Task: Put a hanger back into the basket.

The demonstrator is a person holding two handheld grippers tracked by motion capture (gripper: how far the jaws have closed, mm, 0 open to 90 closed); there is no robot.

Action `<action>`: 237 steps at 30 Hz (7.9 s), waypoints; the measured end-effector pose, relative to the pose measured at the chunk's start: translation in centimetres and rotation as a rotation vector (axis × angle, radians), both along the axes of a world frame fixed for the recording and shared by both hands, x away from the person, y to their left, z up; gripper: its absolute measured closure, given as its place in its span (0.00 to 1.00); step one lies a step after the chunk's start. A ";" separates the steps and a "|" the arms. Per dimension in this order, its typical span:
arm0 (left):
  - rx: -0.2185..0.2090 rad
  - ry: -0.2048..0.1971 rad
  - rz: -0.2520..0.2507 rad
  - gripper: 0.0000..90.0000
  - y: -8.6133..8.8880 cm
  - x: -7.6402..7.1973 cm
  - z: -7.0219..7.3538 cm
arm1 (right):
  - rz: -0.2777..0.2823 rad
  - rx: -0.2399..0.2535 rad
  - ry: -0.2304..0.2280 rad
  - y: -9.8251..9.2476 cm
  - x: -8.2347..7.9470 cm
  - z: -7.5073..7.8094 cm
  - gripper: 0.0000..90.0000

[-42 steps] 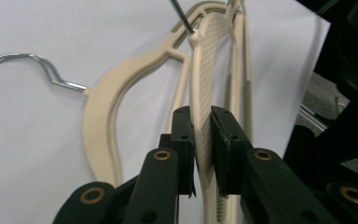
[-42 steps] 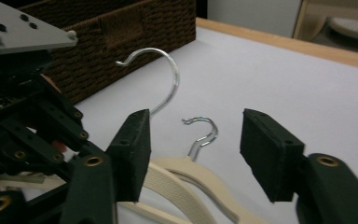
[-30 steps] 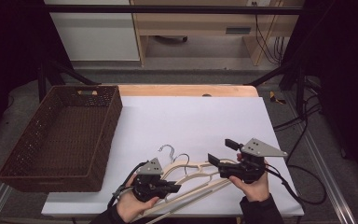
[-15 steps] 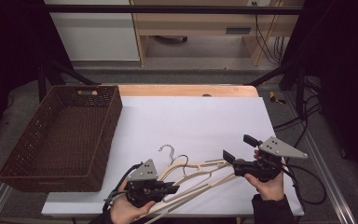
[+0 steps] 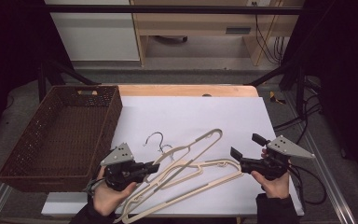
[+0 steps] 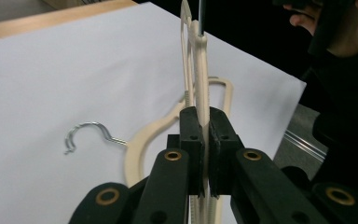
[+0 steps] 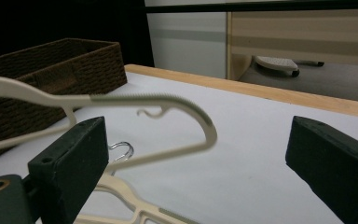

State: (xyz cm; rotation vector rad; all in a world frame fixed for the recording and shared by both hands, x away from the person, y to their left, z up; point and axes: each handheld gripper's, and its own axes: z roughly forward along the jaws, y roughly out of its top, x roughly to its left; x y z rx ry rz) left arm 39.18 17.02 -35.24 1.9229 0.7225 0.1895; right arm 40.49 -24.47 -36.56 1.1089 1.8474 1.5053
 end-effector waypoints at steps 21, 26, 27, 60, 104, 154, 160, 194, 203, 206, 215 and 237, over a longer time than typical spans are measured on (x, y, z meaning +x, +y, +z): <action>0.019 -0.144 0.127 0.96 5.5 3.3 8.2 | -0.017 -0.020 0.020 -0.4 0.5 -0.7 0.03; 0.018 -0.167 0.137 0.96 6.7 4.2 9.5 | -0.015 -0.028 0.029 -0.3 0.6 -0.9 0.03; 0.023 -0.171 0.143 0.96 7.0 4.4 9.7 | -0.015 -0.030 0.027 -0.3 0.6 -0.9 0.03; 0.136 -0.136 0.350 0.96 22.1 9.7 8.4 | -0.013 -0.043 0.033 -0.3 0.8 -1.1 0.03; 0.275 0.066 0.509 0.93 26.9 11.5 -1.2 | -0.018 -0.046 0.053 -0.1 0.9 -1.4 0.03; 0.140 -0.085 0.590 0.22 23.6 8.1 3.3 | 0.005 -0.047 0.042 0.5 0.7 -1.1 0.03; 0.063 -0.176 0.492 0.13 20.1 6.2 4.6 | 0.012 -0.045 0.044 0.6 0.7 -1.1 0.03; -0.029 -0.152 0.101 0.08 6.1 -0.3 -4.0 | 0.082 -0.067 0.089 5.3 1.7 -1.5 0.05; -0.031 -0.128 0.080 0.09 6.5 -0.5 -5.8 | 0.119 -0.124 0.128 8.7 2.3 -2.4 0.08; -0.017 -0.126 0.074 0.09 6.4 -0.5 -6.2 | 0.129 -0.134 0.141 9.7 2.6 -2.6 0.10; 0.000 -0.116 0.055 0.09 6.1 -0.7 -6.9 | 0.148 -0.189 0.178 13.1 3.5 -3.2 0.17; 0.040 -0.067 0.044 0.09 5.1 -0.3 -8.4 | 0.122 -0.233 0.361 18.8 7.6 -7.7 0.45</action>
